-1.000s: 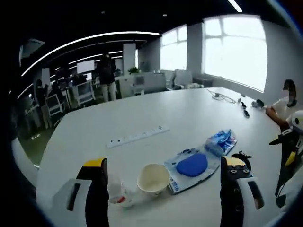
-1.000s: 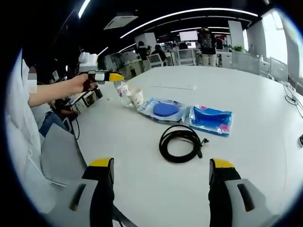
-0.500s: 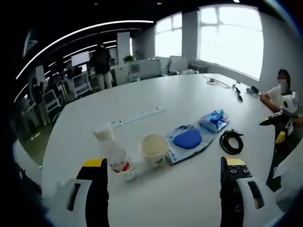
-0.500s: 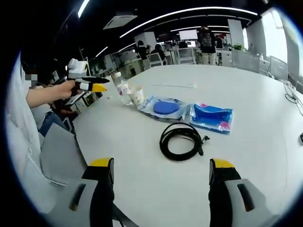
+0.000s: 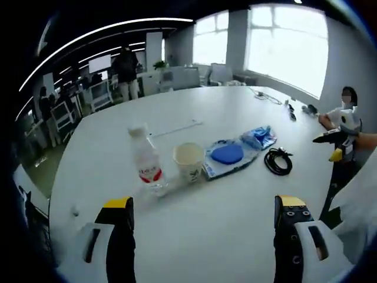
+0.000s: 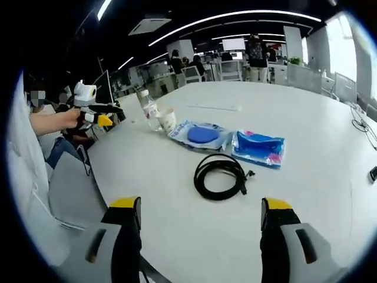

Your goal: Arrange the tabletop items into an orderly group along one side of the table until the central work area is clear of visible clutter.

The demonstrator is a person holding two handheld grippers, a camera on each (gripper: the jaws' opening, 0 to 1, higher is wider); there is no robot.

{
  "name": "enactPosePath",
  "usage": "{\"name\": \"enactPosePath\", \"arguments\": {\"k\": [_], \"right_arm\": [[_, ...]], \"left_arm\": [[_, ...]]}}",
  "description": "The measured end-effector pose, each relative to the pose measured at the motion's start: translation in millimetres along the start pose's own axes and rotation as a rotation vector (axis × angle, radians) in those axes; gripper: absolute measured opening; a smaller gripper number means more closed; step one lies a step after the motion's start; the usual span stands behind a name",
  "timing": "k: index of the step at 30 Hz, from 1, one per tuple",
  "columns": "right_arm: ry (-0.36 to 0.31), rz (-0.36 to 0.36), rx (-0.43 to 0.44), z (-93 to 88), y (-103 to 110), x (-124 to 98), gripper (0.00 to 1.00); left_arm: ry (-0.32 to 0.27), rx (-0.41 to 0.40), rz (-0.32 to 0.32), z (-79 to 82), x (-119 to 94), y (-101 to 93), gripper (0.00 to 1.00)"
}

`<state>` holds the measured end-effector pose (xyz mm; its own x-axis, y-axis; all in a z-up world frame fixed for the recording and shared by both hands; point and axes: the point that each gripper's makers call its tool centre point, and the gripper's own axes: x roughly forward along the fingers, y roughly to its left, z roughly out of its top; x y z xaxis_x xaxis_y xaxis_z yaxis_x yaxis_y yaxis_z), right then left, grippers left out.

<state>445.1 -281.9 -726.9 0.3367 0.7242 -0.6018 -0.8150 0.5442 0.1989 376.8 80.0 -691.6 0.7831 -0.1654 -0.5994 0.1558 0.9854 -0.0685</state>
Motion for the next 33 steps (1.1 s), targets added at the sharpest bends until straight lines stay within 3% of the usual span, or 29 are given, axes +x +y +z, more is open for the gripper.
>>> {"name": "enactPosePath", "arguments": {"k": [5,15,27,33], "right_arm": [[-0.004,-0.014,-0.005,0.1,-4,-5,0.83],[-0.013,-0.048,-0.006,-3.2,-8,-19,0.84],[-0.009,-0.113,0.008,-19.8,-15,-41,0.87],[-0.007,-0.140,0.025,-23.0,-17,-47,0.87]], "left_arm": [[0.012,0.035,-0.011,-10.7,-11,-4.9,0.97],[-0.021,-0.011,-0.042,-20.6,-34,-9.2,0.97],[-0.036,-0.051,-0.035,-42.2,-62,2.3,0.97],[-0.015,-0.050,-0.035,-51.3,-69,10.6,0.97]]}}
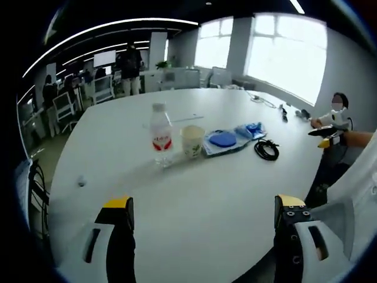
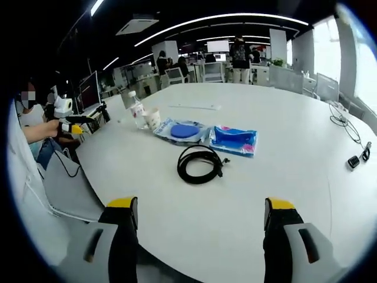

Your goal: Arrange the tabletop items into an orderly group along one side of the table until the central work area is clear of visible clutter.

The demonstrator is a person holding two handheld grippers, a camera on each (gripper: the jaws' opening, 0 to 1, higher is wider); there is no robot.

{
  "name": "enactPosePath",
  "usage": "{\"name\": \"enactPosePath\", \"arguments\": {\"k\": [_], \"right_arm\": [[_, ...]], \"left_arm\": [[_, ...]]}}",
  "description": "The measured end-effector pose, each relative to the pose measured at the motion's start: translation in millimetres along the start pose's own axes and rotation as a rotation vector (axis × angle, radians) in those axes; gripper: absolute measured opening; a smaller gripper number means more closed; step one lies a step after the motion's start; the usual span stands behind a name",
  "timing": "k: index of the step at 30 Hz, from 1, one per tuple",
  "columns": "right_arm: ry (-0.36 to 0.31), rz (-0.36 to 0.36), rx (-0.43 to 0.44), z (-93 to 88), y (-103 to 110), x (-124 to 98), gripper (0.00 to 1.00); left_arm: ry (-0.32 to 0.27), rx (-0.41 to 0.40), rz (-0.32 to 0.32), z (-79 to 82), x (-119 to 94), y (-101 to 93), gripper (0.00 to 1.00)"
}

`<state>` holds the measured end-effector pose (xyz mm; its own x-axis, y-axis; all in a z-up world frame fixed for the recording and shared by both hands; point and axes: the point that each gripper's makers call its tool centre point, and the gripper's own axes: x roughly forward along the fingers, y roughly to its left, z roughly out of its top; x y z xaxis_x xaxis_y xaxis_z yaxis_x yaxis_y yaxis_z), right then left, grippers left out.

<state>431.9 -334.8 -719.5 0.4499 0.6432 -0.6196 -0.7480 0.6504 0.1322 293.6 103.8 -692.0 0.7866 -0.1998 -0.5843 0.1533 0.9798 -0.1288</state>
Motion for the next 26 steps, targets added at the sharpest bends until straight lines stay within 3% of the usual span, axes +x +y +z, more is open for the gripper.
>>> {"name": "enactPosePath", "arguments": {"k": [26], "right_arm": [[0.008,-0.015,-0.017,4.1,-3,-1,0.88]], "left_arm": [[0.023,-0.019,-0.024,-0.1,11,-0.2,0.96]]}}
